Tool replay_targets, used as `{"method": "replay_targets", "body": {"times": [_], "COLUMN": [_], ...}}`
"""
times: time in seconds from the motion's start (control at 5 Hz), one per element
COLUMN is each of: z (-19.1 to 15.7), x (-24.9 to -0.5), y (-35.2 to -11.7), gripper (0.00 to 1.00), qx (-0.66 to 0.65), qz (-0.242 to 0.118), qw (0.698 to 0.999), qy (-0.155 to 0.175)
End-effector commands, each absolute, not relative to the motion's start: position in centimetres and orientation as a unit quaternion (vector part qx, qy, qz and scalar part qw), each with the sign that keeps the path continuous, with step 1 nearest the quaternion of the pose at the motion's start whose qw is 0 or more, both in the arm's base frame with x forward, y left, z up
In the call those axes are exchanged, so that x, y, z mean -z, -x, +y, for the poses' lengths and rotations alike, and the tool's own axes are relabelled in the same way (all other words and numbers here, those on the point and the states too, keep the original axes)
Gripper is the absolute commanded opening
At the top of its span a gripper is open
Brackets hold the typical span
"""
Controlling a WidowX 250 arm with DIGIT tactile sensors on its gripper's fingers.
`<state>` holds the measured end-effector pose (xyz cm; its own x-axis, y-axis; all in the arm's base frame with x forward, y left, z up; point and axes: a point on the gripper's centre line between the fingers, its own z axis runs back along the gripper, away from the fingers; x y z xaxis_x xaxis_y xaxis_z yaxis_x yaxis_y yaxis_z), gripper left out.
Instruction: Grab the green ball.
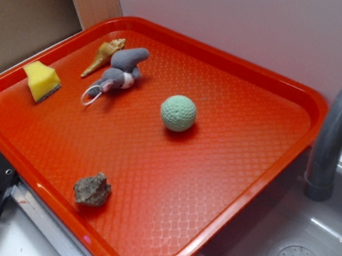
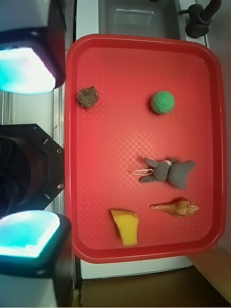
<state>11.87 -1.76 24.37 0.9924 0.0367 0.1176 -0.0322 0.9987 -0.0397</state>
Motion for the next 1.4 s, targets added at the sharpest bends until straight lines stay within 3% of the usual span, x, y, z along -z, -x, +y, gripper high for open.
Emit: {"method": "replay_targets", "body": {"times": [0.0, 0.2, 0.4, 0.6, 0.8, 1.0, 1.2], "z": [-1.8, -5.9, -8.7, -11.3, -13.1, -13.0, -12.6], "x": [-24.4, -19.4, -15.6, -11.8, -7.2, -4.6, -5.3], "y": [-11.9, -16.9, -21.5, -26.3, -29.9, -29.7, -27.3], "gripper": [1.00, 1.00, 1.00, 1.00, 1.00, 0.02, 0.00], "qx": [-0.017, 0.077, 0.143, 0.184, 0.223, 0.226, 0.223], "qz": [-0.059, -0.097, -0.135, -0.144, -0.156, -0.114, -0.049], "qw": [0.998, 0.992, 0.980, 0.972, 0.962, 0.967, 0.973], "qy": [0.019, 0.000, 0.032, 0.036, -0.019, -0.018, 0.017]}}
